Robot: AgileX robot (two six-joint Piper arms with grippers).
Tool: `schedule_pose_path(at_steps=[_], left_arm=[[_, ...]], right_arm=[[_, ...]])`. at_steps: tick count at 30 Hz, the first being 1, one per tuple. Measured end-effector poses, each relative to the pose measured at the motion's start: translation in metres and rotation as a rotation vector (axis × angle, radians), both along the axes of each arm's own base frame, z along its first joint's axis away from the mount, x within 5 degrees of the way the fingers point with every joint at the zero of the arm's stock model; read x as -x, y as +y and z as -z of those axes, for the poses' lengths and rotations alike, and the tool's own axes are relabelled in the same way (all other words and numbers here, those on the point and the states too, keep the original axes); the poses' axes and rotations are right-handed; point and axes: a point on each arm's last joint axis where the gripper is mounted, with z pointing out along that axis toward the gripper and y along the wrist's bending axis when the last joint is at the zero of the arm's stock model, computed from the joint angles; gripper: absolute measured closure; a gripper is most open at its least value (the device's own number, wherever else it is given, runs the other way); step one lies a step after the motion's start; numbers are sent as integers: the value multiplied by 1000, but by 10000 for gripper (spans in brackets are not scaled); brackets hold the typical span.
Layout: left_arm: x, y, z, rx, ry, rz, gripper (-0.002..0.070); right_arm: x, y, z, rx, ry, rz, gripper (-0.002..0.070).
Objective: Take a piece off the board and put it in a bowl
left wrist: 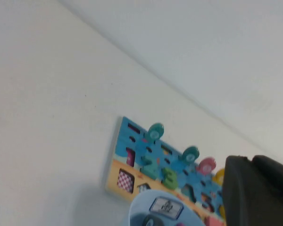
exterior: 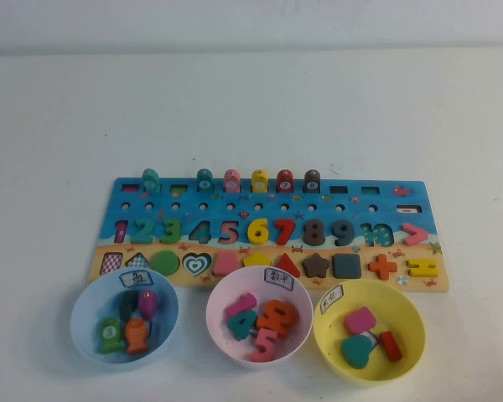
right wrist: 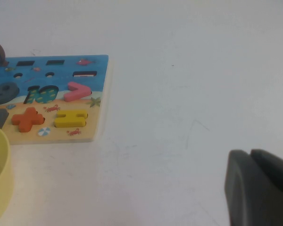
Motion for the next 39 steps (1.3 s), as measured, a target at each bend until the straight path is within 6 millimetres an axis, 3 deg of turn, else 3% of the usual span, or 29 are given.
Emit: schedule_pose_path(at_steps=[5,6,9,13,18,24,28,34,39], left_arm=[[-1,-5,-61,-283,216,117,678],[-3,-6,-81,-347,247,150,678],[-14,-9,-121,-509,354,257,678],[-46,-11,-160,-645,493,392,678],[-101,-14,-182,-706,630,508,678],[-185,-19,-174,-725,746,580,678],[-225,-39,-157,-788,814,638,678],[-269,-85,-112,-963,949,685,678],[-294,-109,-73,-966,1042,708,678]], right_arm=[[0,0,0,0,0,0,694],[0,0,0,0,0,0,694],[0,0,0,0,0,0,694],[0,0,0,0,0,0,694],[0,0,0,0,0,0,694],[0,0,0,0,0,0,694],[0,0,0,0,0,0,694],[0,0,0,0,0,0,694],[0,0,0,0,0,0,694]])
